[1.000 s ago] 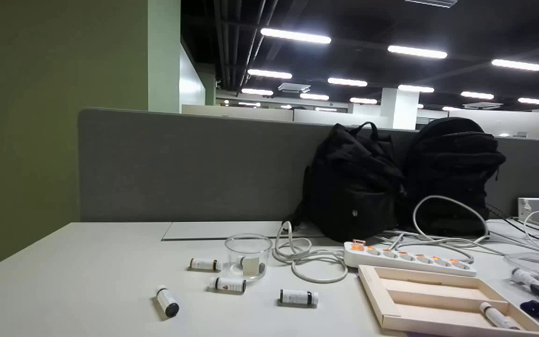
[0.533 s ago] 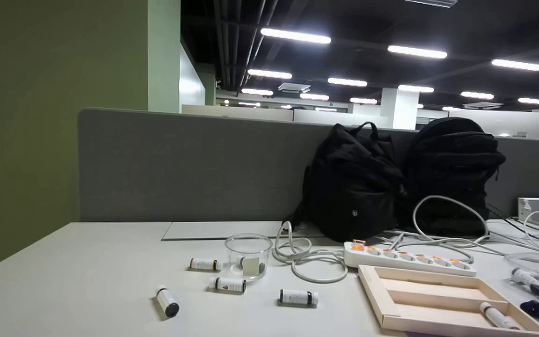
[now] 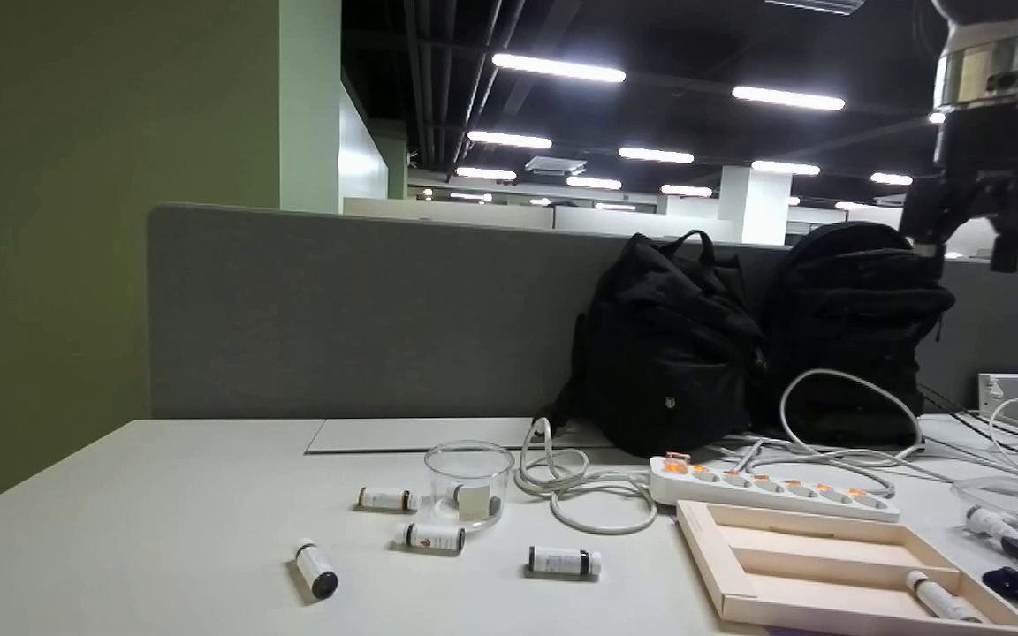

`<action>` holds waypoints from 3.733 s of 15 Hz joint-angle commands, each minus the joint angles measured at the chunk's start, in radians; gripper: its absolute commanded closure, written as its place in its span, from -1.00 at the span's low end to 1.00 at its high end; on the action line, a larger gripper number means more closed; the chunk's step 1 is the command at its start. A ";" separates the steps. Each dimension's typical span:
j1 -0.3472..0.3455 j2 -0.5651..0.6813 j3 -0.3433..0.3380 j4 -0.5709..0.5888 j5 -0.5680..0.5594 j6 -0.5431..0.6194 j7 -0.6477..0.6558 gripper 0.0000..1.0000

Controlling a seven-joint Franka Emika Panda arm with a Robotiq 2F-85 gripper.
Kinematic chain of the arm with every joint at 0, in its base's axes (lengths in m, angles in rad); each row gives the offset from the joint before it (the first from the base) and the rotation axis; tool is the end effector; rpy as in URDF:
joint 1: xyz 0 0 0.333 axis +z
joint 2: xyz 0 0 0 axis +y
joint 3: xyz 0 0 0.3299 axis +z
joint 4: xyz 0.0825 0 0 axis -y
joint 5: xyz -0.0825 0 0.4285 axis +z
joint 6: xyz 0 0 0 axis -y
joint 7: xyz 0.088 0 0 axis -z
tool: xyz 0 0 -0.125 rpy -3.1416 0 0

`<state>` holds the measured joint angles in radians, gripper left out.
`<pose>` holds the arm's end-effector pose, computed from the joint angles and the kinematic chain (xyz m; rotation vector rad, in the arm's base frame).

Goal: Turn on the switch of the third slot on the extension cord

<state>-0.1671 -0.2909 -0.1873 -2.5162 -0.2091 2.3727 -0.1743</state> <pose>0.4496 -0.1695 0.3644 2.9997 -0.0545 0.1718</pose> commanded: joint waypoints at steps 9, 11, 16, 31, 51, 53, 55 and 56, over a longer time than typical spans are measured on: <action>0.065 0.507 0.098 0.356 0.241 0.330 0.006 0.79; 0.061 0.578 0.103 0.430 0.225 0.259 0.010 0.98; 0.055 0.615 0.106 0.449 0.202 0.143 -0.004 0.98; 0.008 0.827 0.104 0.565 0.277 0.155 0.071 1.00; 0.026 1.032 0.063 0.689 0.332 0.120 0.309 1.00; 0.027 1.039 0.064 0.690 0.333 0.134 0.305 1.00; 0.030 1.044 0.063 0.690 0.331 0.139 0.305 1.00; 0.030 1.046 0.063 0.690 0.331 0.141 0.305 1.00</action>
<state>-0.1432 0.7380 -0.1191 -1.8545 0.1257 2.5181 0.0968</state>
